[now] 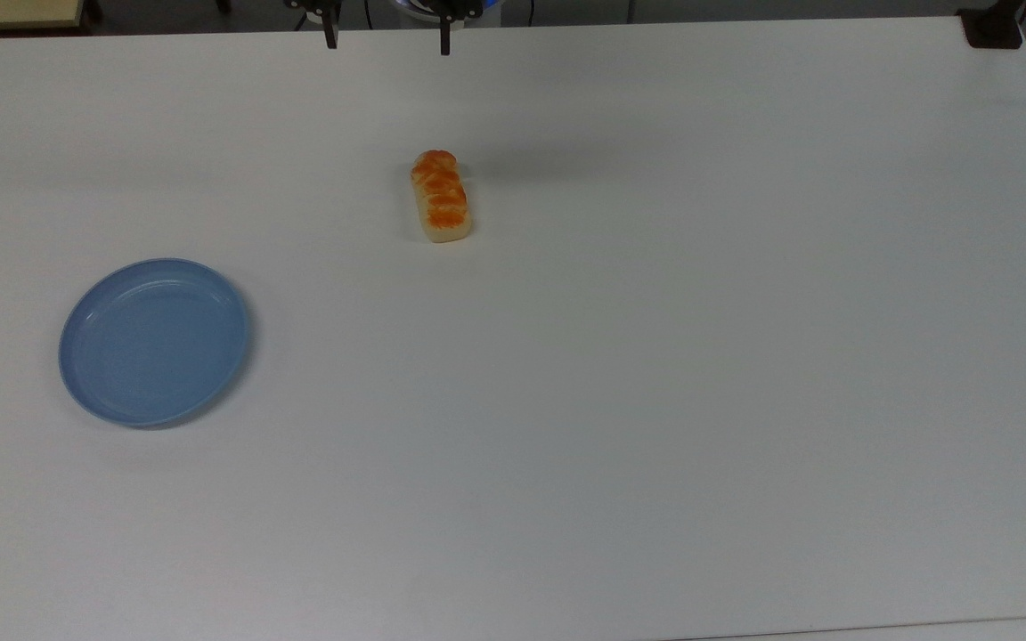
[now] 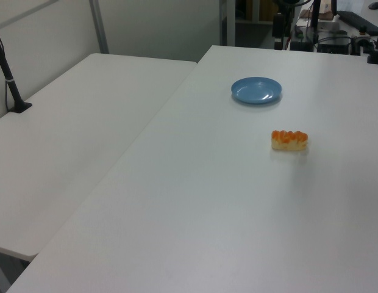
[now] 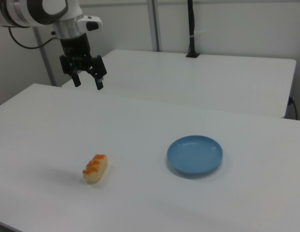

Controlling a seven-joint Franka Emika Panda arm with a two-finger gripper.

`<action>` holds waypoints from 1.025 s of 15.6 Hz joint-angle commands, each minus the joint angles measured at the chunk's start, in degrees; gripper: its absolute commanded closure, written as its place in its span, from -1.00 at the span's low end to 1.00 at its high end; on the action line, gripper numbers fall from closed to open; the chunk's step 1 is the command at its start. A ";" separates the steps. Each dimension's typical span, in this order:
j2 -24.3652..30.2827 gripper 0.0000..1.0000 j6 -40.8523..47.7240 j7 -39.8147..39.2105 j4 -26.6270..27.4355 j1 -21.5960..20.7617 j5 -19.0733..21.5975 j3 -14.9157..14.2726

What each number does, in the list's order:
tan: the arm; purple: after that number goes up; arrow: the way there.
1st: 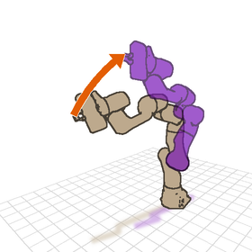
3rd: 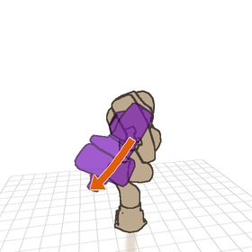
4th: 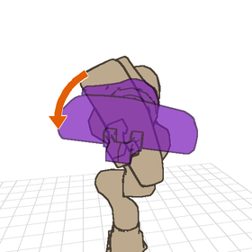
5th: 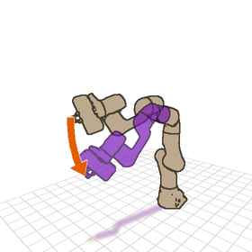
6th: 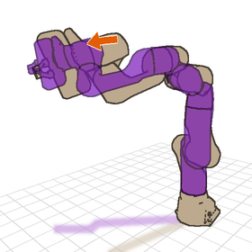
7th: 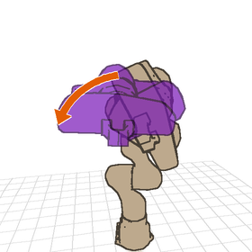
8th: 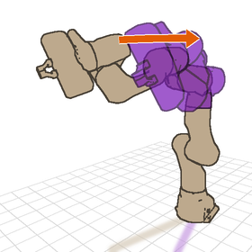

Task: Put the bread onto the plate
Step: 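Move the open gripper toward the orange-topped bread roll, then lower the gripper over the bread roll and close on it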

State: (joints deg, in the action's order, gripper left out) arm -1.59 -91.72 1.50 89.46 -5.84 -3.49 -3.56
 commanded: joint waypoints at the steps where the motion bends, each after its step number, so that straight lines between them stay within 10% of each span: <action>1: 1.41 -1.00 0.93 0.17 1.51 -0.49 0.41 -0.48; 16: -1.48 -1.00 -17.96 -0.62 19.78 -4.53 0.32 -0.31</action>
State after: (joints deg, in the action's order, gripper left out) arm -2.51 -104.02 1.40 104.38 -9.42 -3.47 -3.33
